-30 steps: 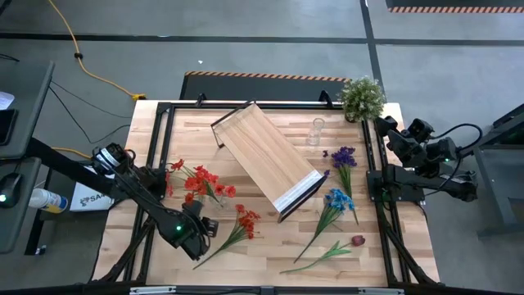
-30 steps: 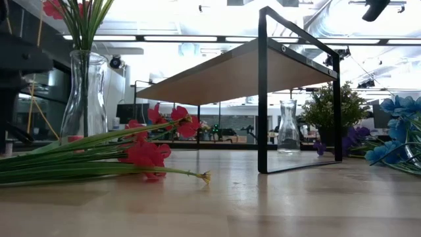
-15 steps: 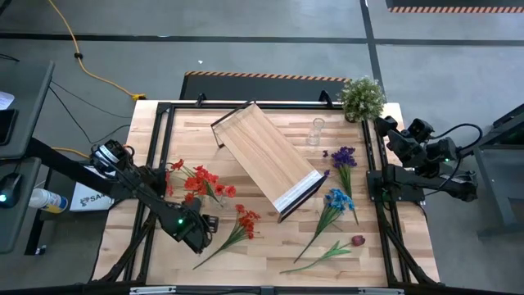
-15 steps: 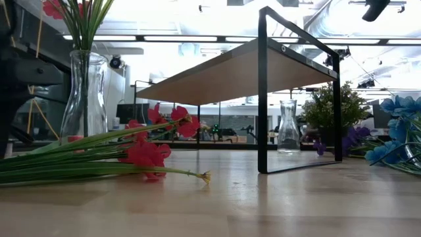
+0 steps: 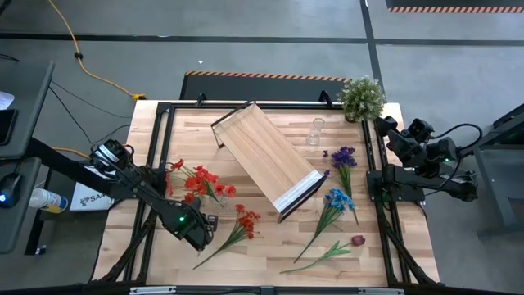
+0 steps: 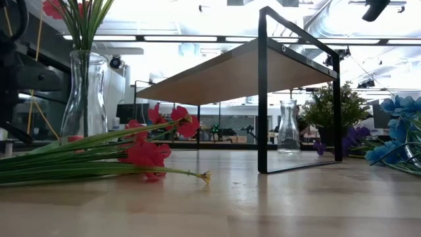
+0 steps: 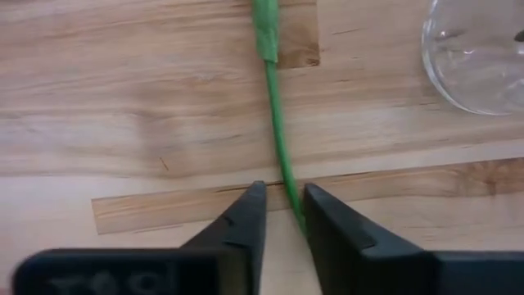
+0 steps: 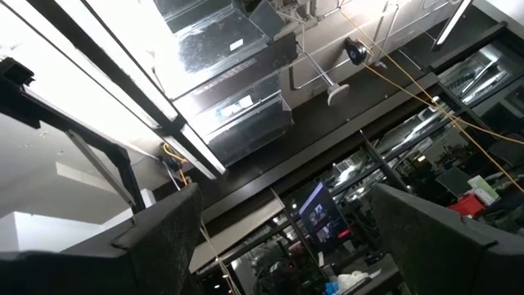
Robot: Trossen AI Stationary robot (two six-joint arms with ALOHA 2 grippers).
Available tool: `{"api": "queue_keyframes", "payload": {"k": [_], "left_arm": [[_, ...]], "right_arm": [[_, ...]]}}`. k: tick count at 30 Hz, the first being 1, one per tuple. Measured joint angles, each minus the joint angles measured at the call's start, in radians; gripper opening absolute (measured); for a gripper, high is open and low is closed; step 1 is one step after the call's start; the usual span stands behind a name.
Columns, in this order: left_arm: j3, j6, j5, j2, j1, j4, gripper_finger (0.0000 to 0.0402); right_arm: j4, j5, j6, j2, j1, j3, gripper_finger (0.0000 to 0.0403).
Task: Pick and place flowers into a vace then onto a shelf
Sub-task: Put the orange flower into the bottom transparent vase
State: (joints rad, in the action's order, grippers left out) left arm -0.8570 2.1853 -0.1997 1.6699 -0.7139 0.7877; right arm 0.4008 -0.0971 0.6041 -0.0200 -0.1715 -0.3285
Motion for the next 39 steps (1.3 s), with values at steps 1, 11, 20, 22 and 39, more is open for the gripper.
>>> {"api": "queue_keyframes", "payload": {"k": [1,11,20,22,39], "left_arm": [[0.0,0.0,-0.001,0.0,0.0,-0.002,0.0094],[0.0,0.03,0.001,0.001,0.0,-0.017,0.0021],[-0.044,0.051,0.038,0.007,0.002,0.042,0.0021],[-0.059,0.066,0.041,0.01,0.002,0.067,0.0021],[-0.109,0.213,0.163,0.007,-0.1,0.104,0.0021]], "right_arm": [[0.0,0.0,0.0,0.0,0.0,0.0,0.0344],[0.0,0.0,-0.001,0.0,0.0,0.0,0.0344],[0.0,0.0,-0.001,0.0,0.0,0.0,0.0344],[0.0,0.0,-0.001,0.0,0.0,0.0,0.0344],[0.0,-0.001,-0.002,0.0,0.0,0.0,0.0344]]}}
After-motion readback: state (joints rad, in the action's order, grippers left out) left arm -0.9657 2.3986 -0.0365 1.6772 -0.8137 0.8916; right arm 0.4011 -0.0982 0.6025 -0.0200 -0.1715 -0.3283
